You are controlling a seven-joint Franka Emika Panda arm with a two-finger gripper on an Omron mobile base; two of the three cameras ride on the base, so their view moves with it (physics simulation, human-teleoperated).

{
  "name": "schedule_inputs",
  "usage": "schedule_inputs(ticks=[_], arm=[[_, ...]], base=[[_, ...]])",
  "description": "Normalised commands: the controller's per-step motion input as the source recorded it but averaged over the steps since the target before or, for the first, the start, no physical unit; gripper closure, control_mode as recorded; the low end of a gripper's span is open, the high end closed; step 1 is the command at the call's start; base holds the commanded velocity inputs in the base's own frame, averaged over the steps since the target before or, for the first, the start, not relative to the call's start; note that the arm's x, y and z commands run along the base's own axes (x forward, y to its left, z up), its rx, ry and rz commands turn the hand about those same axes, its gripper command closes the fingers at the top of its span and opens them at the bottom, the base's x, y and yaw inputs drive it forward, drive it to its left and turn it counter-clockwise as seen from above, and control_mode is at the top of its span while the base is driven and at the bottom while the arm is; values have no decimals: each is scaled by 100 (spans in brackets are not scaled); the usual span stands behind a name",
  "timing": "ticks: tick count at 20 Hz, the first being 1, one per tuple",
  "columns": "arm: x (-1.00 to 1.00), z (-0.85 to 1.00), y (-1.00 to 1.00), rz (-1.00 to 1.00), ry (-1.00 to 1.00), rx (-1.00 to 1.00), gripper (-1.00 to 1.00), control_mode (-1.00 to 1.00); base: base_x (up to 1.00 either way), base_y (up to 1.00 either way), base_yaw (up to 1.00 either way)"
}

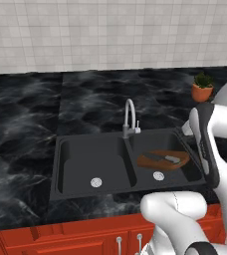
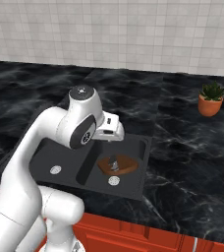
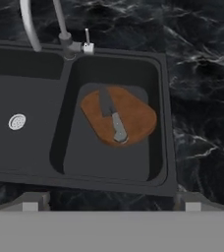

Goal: Move the cutting board and knife to the sink. Then move spray from the cabinet to the counter.

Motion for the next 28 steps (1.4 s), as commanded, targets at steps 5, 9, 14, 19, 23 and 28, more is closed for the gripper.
schedule_inputs(ticks=[5, 9, 14, 19, 23, 28], arm=[[-48, 16, 36, -8, -4, -5, -100, -100], [-44, 18, 33, -9, 0, -8, -100, -100], [-36, 27, 10, -10, 0, -1, -100, -100], [-1, 31, 0, -5, 0, 1, -100, -100], [0, 14, -1, -5, 0, 4, -100, -100], [0, 0, -4, -4, 0, 5, -100, -100]], base=[[0, 0, 0], [0, 0, 0], [0, 0, 0], [0, 0, 0], [0, 0, 0], [0, 0, 0]])
